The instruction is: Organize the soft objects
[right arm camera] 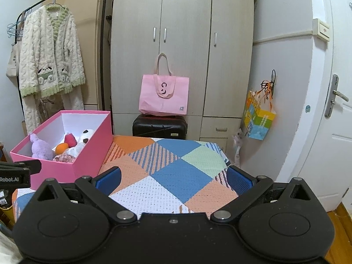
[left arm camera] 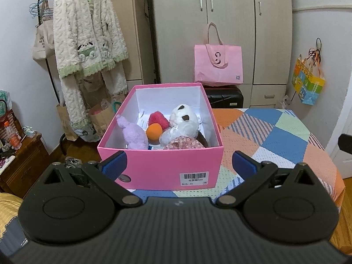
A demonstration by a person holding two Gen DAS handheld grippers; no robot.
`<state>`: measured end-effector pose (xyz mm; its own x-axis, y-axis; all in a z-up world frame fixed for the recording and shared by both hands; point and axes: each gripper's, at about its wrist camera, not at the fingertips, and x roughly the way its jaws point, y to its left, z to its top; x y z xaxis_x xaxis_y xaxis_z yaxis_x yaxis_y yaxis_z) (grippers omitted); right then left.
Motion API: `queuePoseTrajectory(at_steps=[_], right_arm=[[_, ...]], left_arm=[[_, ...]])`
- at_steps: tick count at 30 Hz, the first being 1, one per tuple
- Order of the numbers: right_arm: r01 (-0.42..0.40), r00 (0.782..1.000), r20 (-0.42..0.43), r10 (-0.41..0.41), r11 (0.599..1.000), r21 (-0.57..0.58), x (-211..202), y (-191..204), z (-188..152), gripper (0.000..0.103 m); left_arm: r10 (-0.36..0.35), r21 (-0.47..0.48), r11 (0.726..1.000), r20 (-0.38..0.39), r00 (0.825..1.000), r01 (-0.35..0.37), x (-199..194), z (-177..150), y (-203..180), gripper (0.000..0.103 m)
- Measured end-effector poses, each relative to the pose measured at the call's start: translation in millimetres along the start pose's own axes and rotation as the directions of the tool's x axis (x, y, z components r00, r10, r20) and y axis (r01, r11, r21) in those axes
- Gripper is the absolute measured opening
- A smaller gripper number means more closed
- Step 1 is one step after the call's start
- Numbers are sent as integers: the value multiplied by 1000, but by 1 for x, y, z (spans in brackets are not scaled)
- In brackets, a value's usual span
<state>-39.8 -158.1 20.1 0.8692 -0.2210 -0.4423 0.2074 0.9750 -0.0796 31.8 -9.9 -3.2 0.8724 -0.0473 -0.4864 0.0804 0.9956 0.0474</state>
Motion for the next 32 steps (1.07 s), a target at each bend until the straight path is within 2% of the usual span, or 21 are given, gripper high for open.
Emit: queuePoseTrajectory(at_steps=[10, 32], right_arm=[[30, 999, 19, -30, 999, 23, -3, -6, -1, 103], [29, 1000, 1, -29, 1000, 7, 7, 0, -1, 103]], left_arm=[[8, 62, 998, 52, 999, -11, -4, -2, -6, 103], [19, 21, 1000, 36, 999, -20, 2, -5, 0, 103]])
